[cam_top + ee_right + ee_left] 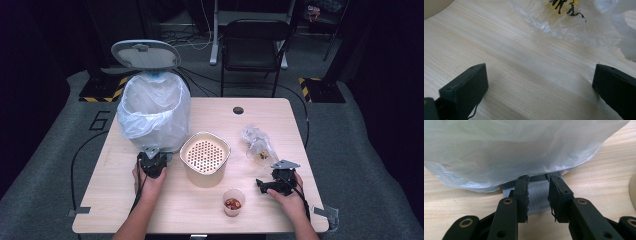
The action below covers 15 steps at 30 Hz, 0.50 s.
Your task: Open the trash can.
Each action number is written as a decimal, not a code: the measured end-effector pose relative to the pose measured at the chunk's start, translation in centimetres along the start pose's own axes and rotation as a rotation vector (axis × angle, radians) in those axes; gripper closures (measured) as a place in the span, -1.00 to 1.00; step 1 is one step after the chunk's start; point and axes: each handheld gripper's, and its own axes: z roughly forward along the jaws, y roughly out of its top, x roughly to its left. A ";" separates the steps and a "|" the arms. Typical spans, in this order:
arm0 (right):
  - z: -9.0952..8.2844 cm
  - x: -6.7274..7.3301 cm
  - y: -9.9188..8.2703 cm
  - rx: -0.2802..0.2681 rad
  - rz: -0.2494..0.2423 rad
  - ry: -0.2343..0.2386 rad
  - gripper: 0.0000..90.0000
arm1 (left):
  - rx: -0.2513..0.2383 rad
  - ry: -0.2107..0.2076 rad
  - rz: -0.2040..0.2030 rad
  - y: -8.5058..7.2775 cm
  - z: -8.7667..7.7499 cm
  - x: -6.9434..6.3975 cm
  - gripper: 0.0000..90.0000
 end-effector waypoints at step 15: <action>-1.0 0.0 0.5 0.006 0.020 -0.018 -0.63 | 0.001 0.003 0.000 0.0 0.0 0.0 0.54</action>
